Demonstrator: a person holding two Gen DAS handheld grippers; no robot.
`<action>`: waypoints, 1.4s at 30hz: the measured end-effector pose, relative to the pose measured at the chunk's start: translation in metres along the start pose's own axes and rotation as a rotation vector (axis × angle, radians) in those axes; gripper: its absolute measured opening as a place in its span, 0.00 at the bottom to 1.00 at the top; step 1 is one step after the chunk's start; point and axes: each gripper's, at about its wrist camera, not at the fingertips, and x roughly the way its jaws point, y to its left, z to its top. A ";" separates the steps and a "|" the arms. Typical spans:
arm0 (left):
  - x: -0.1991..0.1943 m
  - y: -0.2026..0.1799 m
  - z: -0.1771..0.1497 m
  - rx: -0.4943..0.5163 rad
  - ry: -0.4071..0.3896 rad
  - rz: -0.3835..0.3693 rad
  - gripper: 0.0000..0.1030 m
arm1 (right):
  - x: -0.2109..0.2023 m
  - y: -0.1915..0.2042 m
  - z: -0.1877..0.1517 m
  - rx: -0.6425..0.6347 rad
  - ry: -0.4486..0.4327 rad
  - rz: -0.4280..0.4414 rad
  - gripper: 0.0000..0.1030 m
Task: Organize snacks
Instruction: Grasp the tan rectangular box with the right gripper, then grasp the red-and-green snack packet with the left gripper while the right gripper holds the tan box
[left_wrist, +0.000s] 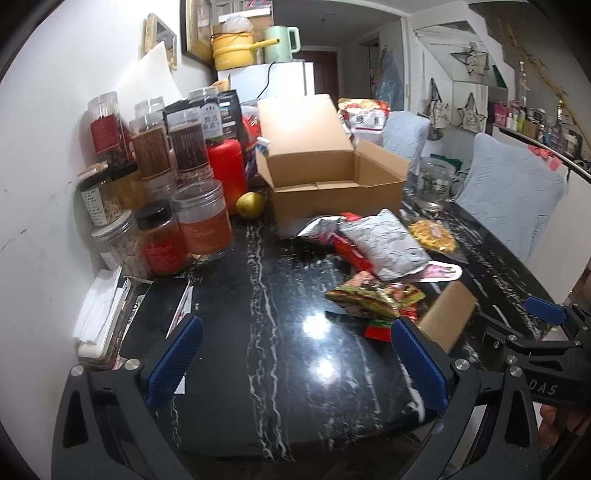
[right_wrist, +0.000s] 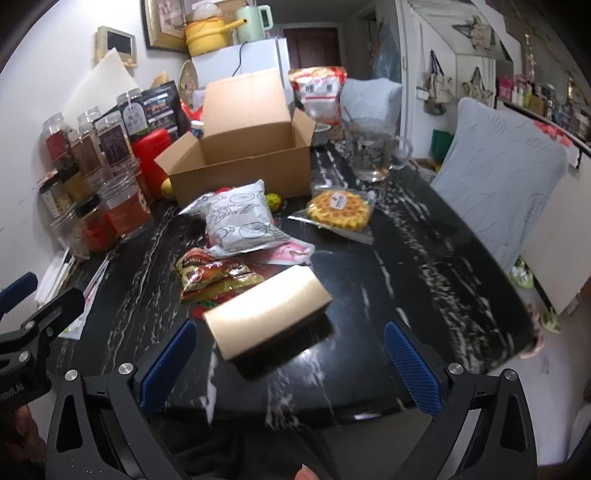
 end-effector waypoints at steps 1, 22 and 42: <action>0.005 0.003 0.001 -0.002 0.006 0.002 1.00 | 0.004 0.001 0.001 0.003 0.004 -0.001 1.00; 0.061 0.013 0.017 -0.045 0.067 -0.099 1.00 | 0.086 0.002 0.021 0.063 0.188 -0.061 1.00; 0.109 -0.045 0.035 0.109 0.191 -0.404 1.00 | 0.080 -0.041 0.017 -0.003 0.223 0.068 0.47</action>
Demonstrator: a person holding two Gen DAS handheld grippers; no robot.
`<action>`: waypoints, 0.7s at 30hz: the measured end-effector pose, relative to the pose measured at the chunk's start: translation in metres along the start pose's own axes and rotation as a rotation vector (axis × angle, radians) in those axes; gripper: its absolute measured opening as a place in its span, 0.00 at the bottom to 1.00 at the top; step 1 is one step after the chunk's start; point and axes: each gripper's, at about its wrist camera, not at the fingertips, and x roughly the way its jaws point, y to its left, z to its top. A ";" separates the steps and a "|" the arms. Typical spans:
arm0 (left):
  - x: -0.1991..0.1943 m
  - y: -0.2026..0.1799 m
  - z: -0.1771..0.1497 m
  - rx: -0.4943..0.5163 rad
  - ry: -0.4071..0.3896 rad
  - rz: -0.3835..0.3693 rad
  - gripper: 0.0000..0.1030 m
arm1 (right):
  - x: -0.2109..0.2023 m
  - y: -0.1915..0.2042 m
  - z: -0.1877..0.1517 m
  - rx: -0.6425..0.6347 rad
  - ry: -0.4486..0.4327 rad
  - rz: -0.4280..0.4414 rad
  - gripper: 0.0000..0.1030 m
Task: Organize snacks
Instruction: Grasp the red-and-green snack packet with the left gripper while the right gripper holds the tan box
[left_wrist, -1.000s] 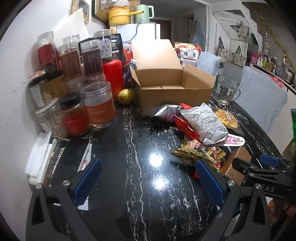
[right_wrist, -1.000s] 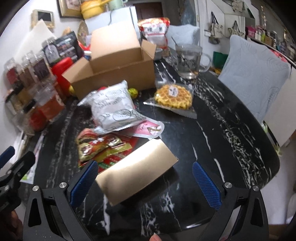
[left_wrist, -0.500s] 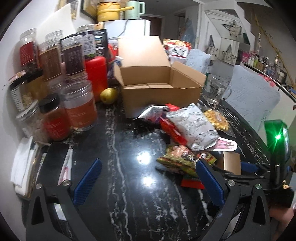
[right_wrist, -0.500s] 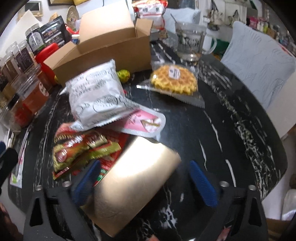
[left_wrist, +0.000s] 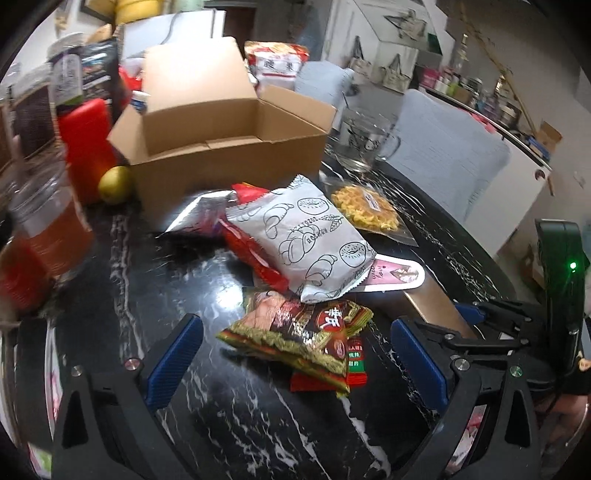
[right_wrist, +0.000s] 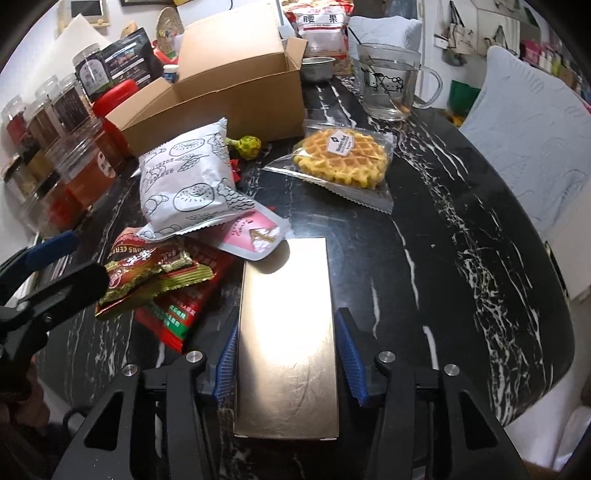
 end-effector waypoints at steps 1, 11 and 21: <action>0.003 0.000 0.002 0.015 0.001 0.016 1.00 | 0.000 -0.002 0.001 0.002 0.000 0.007 0.47; 0.037 0.002 0.005 0.066 0.117 0.006 1.00 | 0.004 -0.011 0.005 -0.004 0.003 0.052 0.47; 0.048 0.008 0.000 0.020 0.150 -0.044 0.81 | 0.006 -0.013 0.003 -0.026 0.000 0.073 0.48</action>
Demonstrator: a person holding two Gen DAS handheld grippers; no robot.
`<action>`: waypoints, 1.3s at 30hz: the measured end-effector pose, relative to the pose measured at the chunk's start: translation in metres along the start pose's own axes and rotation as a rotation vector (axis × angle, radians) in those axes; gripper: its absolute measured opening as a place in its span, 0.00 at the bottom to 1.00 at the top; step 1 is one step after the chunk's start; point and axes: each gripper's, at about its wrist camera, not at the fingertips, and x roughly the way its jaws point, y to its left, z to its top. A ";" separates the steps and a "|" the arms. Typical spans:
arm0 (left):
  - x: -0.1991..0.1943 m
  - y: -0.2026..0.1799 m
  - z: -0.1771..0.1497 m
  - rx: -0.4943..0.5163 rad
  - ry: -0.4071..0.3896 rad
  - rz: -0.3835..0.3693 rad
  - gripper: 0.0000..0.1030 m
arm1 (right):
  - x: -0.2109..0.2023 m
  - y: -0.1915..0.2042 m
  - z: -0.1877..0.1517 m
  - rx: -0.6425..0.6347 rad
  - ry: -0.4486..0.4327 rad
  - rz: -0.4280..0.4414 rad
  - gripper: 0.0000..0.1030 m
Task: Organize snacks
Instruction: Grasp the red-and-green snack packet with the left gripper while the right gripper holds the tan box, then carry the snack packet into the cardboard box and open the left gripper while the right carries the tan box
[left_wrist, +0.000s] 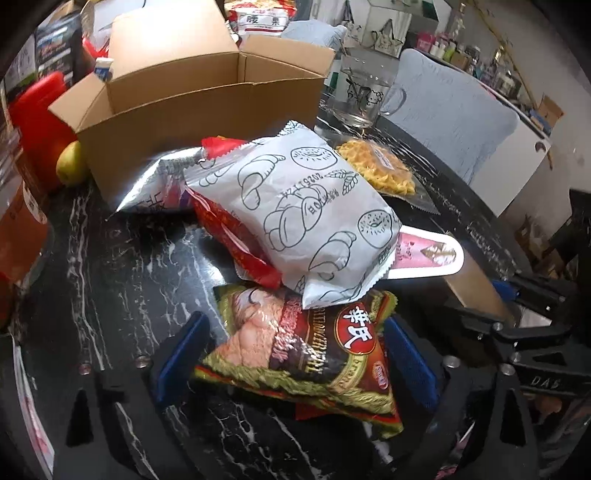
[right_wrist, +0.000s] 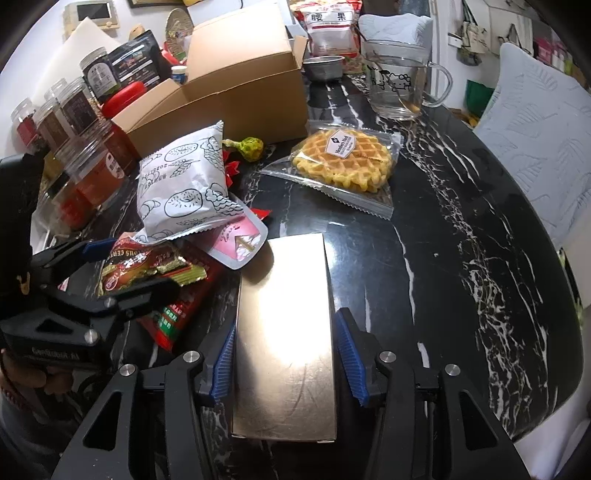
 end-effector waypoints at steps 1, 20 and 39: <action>-0.001 0.001 0.000 -0.008 0.001 -0.004 0.80 | 0.000 0.000 0.000 -0.001 0.000 0.001 0.48; -0.033 -0.016 -0.025 0.008 -0.077 0.084 0.62 | -0.020 0.006 -0.018 -0.014 -0.050 0.028 0.43; -0.113 -0.009 -0.017 -0.040 -0.253 0.143 0.62 | -0.058 0.037 -0.006 -0.047 -0.147 0.114 0.43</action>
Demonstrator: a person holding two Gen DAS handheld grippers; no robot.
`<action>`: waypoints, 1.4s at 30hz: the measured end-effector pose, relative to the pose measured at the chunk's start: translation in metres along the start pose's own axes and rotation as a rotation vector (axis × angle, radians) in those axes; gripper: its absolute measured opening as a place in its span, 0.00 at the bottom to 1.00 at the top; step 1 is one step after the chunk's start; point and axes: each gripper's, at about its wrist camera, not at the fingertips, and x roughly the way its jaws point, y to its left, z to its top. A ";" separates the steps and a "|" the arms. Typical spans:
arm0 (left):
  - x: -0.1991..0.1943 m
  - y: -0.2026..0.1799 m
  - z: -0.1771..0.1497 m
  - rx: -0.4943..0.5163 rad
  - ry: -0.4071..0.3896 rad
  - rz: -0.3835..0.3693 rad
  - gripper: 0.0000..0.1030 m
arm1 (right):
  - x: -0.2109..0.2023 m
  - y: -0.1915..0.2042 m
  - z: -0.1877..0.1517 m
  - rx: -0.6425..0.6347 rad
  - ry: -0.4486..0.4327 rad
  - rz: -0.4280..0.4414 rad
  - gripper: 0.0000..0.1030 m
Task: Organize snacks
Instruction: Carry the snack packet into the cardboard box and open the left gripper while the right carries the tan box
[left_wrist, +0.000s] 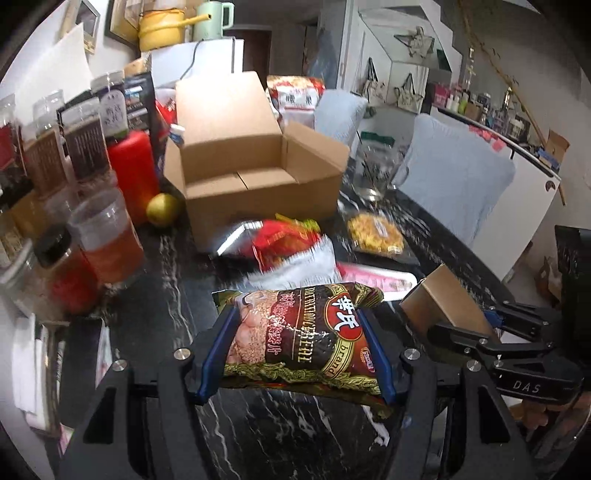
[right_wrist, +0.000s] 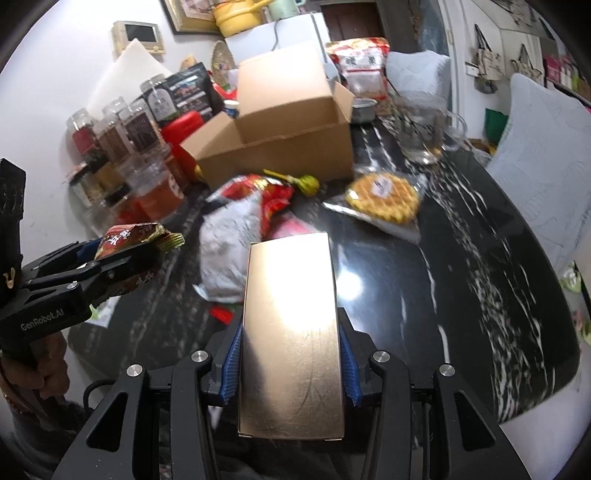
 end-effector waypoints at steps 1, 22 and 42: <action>-0.001 0.002 0.006 -0.002 -0.011 0.003 0.62 | 0.000 0.002 0.005 -0.003 -0.004 0.005 0.43; 0.051 0.042 0.137 -0.012 -0.136 0.031 0.62 | 0.055 0.004 0.154 -0.102 -0.069 0.050 0.43; 0.171 0.093 0.221 -0.048 -0.076 0.109 0.62 | 0.174 -0.015 0.268 -0.144 0.000 0.020 0.43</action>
